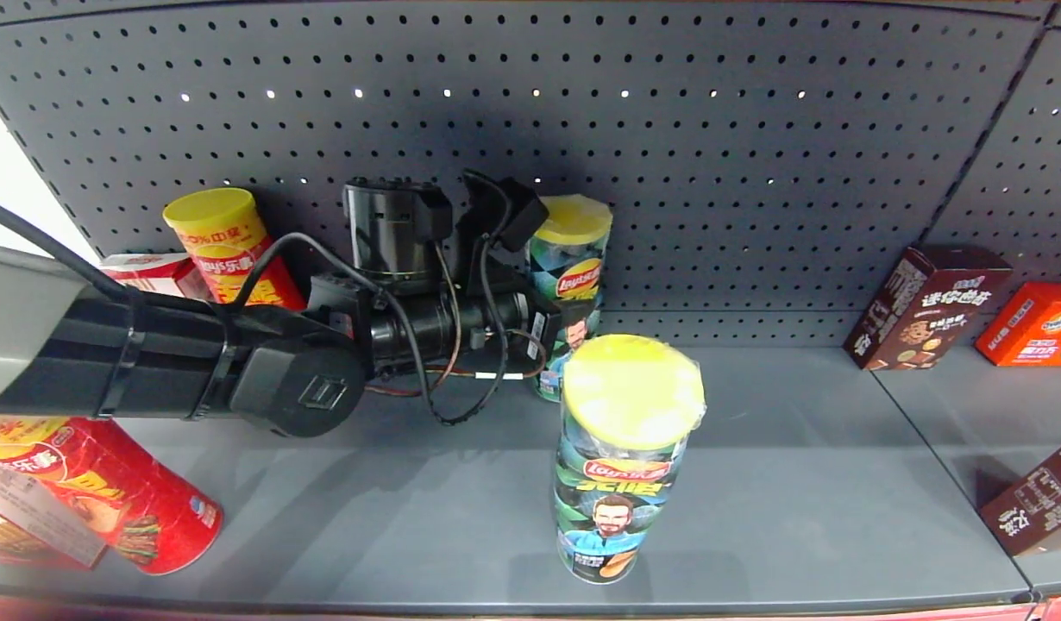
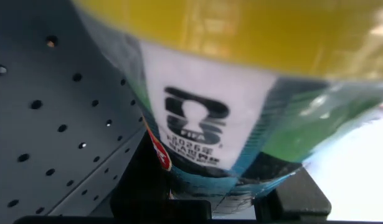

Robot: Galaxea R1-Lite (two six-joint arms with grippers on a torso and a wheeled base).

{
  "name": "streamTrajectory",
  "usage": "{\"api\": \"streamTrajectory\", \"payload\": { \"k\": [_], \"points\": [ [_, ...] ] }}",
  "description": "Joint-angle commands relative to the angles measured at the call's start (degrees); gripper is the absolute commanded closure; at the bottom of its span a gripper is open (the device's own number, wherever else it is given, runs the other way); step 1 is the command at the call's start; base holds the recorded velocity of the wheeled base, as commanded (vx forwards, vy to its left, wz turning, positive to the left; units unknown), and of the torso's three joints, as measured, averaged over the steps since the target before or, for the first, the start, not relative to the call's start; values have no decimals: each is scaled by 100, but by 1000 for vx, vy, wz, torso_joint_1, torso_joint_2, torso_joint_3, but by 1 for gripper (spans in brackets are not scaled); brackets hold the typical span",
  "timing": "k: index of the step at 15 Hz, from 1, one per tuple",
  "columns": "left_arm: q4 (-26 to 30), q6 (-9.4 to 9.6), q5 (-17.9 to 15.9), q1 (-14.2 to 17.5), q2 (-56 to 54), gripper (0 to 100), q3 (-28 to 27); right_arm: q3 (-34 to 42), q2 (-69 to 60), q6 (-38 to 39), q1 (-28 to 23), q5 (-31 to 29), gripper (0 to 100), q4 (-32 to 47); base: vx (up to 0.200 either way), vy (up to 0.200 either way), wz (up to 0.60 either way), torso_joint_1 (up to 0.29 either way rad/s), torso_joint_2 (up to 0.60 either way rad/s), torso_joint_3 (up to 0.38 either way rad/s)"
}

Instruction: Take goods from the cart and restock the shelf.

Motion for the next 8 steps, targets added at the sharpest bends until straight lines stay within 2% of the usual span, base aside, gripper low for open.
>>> {"api": "streamTrajectory", "payload": {
  "k": [1,7,8],
  "points": [
    [-12,9,-1,20,125,100,-45,0,10,-4,4,3,0,-1,0,0,0,0,0,0],
    [-311,9,17,20,301,100,-1,0,10,-4,4,3,0,-1,0,0,0,0,0,0],
    [-337,0,34,20,301,0,-10,0,10,-4,4,3,0,-1,0,0,0,0,0,0]
  ]
}}
